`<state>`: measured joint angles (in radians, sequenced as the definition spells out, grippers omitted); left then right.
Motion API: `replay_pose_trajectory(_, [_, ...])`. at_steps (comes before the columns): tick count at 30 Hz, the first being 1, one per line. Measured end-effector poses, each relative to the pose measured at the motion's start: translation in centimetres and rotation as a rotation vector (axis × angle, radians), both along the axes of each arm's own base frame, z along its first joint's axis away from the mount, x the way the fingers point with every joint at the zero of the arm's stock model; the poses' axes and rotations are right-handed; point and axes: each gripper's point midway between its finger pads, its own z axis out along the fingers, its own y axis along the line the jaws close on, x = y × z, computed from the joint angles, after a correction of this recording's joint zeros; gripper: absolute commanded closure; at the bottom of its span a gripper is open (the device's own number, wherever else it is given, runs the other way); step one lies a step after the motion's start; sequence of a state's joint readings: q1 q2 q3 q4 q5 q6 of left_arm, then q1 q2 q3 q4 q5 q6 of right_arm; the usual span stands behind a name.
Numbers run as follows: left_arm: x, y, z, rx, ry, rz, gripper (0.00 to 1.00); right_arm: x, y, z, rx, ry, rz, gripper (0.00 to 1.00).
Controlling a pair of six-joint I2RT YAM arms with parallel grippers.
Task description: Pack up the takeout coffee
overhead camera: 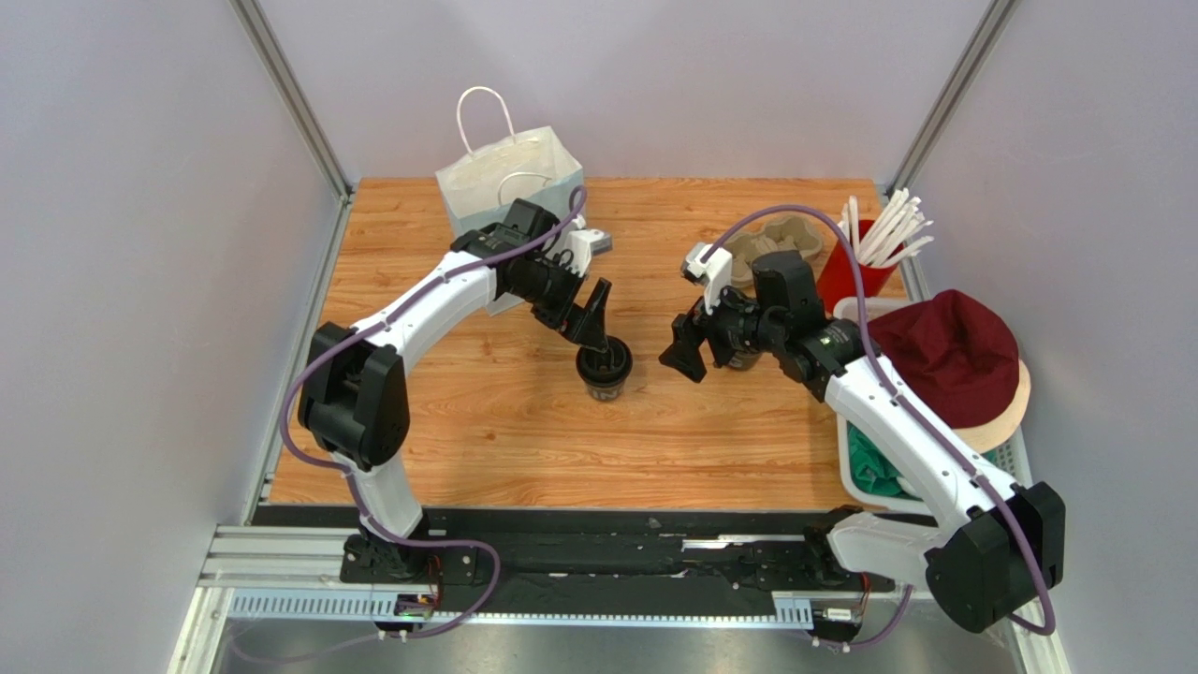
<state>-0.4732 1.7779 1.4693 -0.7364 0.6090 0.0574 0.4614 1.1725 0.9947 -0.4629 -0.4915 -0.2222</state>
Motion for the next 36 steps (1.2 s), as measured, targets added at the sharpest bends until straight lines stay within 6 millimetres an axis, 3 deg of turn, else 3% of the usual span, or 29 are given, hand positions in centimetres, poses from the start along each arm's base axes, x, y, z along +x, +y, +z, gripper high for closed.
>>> replay_pose_trajectory(8, [0.4,0.4,1.7,-0.007,-0.059,-0.018,0.01,-0.1,-0.1,0.9,0.010,-0.037,0.005,0.21])
replay_pose_trajectory(18, [0.8,0.4,2.3,-0.016,-0.086,-0.013,0.01,-0.1,-0.1,1.1,0.011,-0.043,0.006,0.21])
replay_pose_trajectory(36, [0.8,0.9,1.1,0.018,-0.081,0.000,0.01,-0.4,-0.3,1.2,0.008,-0.065,0.015,0.21])
